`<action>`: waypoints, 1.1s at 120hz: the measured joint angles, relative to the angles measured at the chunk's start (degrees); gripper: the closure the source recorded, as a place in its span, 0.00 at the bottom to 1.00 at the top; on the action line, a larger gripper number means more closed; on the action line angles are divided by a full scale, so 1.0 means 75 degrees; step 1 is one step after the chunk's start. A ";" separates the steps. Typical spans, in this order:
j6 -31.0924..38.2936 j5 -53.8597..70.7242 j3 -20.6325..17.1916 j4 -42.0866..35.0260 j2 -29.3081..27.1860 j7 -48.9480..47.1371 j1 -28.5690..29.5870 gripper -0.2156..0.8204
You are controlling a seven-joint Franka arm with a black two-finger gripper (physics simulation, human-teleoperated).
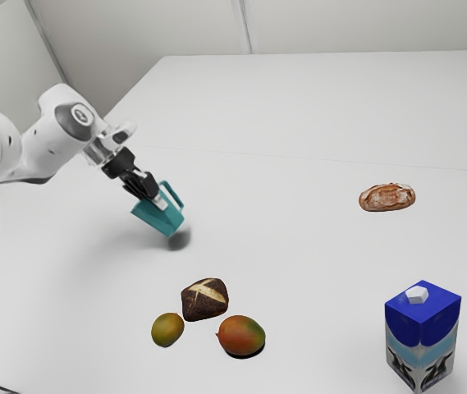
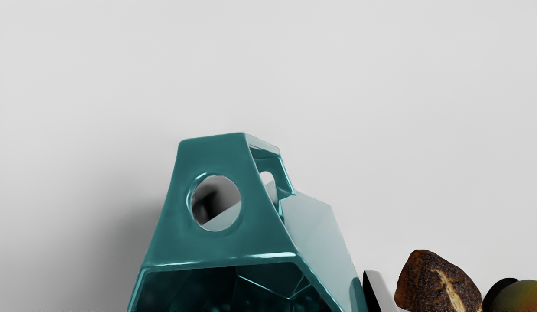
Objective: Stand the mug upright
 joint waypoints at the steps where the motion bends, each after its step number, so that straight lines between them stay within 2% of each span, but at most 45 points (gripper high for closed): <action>1: 0.0043 0.0085 0.0002 -0.0021 -0.0021 -0.0015 -0.0031 0.95; 17: 0.0832 0.1229 0.0099 -0.0947 -0.0646 -0.0276 -0.0539 0.95; 39: 0.1592 0.2684 0.0550 -0.1716 -0.1315 -0.0850 -0.1541 0.95; 63: 0.2326 0.3581 0.0929 -0.2533 -0.1690 -0.1546 -0.1940 0.95; 94: 0.2870 0.3975 0.1138 -0.2861 -0.1751 -0.2306 -0.2103 0.95; 132: 0.2930 0.4671 0.1187 -0.2873 -0.1639 -0.2957 -0.2324 0.95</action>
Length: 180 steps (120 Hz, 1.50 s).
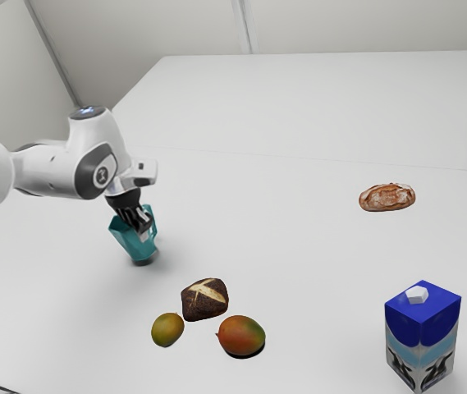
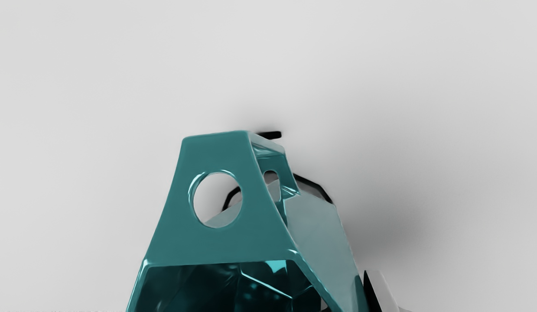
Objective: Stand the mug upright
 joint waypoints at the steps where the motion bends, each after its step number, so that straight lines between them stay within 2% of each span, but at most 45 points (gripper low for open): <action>1: -0.0001 0.0016 0.0000 0.0000 0.0006 -0.0014 -0.0008 0.95; 37: -0.0057 0.0443 -0.0003 -0.0078 0.0237 -0.0426 -0.0150 0.95; 54: -0.0097 0.0510 -0.0001 -0.0046 0.0240 -0.0464 -0.0116 0.64; 63: -0.0109 0.0524 0.0000 -0.0029 0.0240 -0.0478 -0.0135 0.51; 75: -0.0123 0.0532 0.0001 0.0004 0.0225 -0.0491 -0.0154 0.40; 90: -0.0149 0.0531 0.0009 0.0020 0.0170 -0.0505 -0.0155 0.31; 116: -0.0224 0.0464 0.0021 0.0085 0.0098 -0.0525 -0.0136 0.25; 155: -0.0509 0.0300 0.0026 0.0388 -0.0119 -0.0544 -0.0149 0.22; 180: -0.1077 0.0220 0.0014 0.1283 -0.0404 -0.0570 -0.0176 0.21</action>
